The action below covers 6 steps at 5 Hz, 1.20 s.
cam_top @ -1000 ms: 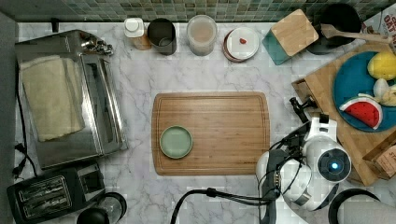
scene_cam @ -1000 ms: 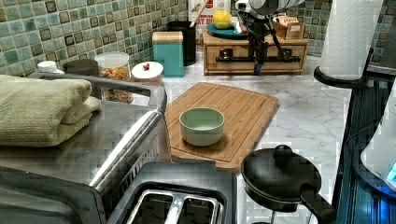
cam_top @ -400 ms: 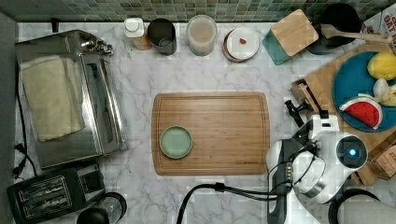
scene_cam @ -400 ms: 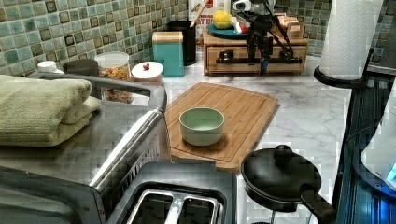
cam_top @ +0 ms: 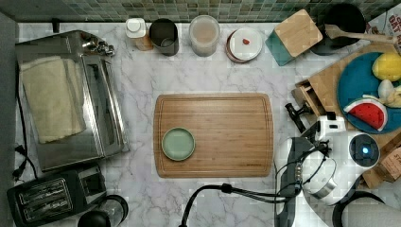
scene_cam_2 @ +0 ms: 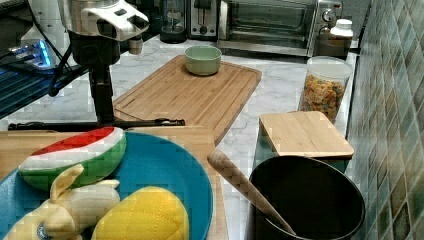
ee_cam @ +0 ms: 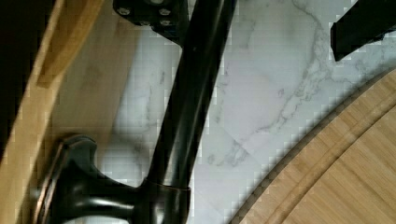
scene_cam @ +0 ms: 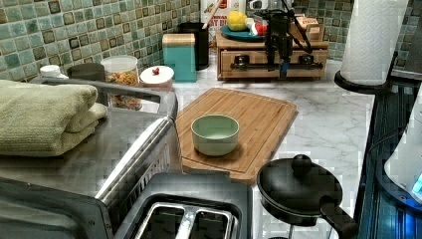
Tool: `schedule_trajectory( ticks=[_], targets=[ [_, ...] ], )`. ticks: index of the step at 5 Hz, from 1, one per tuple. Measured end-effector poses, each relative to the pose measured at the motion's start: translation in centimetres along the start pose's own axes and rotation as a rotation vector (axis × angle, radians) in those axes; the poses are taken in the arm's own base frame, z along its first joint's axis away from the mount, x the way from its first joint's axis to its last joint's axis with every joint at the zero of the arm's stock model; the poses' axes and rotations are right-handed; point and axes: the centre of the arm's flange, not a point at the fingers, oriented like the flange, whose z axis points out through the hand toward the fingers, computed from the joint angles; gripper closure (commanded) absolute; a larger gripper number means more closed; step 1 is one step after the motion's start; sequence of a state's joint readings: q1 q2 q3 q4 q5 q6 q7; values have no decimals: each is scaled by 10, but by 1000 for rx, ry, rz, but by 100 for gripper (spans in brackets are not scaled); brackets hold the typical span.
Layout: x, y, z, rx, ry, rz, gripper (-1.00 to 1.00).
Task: Open the drawer.
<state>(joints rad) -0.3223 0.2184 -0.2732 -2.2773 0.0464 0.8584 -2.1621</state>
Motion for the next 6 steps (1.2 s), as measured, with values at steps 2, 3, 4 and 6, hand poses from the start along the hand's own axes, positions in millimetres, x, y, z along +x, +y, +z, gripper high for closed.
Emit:
schedule_trajectory(
  ticks=[2, 3, 4, 6],
  targets=[
    [0, -32, 6, -11, 77, 120, -100],
    [13, -68, 1, 67, 79, 224, -100],
    [32, -113, 2, 119, 74, 263, -100],
    [49, -149, 13, 138, 63, 248, -100]
  ],
)
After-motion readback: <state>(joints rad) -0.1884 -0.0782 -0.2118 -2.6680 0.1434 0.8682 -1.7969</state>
